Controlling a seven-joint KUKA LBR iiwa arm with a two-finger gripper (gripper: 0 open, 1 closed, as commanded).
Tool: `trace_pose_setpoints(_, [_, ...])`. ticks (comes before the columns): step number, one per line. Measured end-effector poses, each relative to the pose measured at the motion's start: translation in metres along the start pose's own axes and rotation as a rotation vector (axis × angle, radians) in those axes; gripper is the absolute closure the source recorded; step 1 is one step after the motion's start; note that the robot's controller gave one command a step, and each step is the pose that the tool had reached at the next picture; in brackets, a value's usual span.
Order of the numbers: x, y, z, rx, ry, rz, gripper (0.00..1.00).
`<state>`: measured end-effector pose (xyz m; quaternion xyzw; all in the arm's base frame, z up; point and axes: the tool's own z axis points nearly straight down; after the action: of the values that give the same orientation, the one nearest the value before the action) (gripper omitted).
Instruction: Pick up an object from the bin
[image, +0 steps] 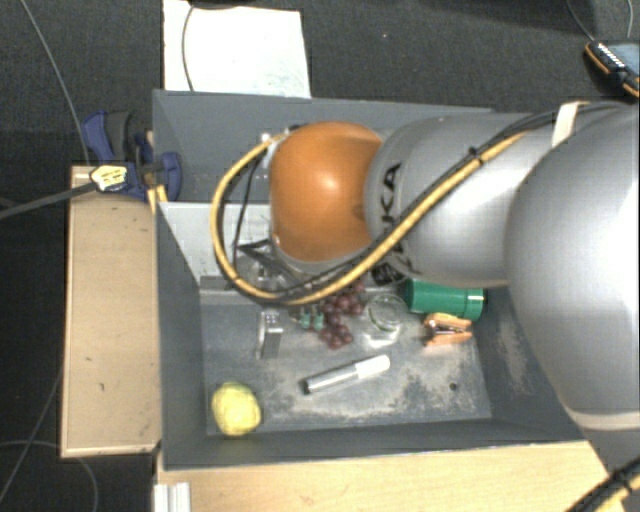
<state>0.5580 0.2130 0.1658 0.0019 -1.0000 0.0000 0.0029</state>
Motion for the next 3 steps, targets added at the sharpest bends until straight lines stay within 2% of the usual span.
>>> trace_pose_setpoints(1, [-0.002, -0.001, -0.005, -0.002, -0.008, 0.007, 0.0])
trace_pose_setpoints(2, [0.038, 0.023, 0.082, 0.0, -0.009, -0.674, 0.0])
trace_pose_setpoints(3, [0.044, 0.031, 0.035, 0.002, -0.012, -0.956, 0.0])
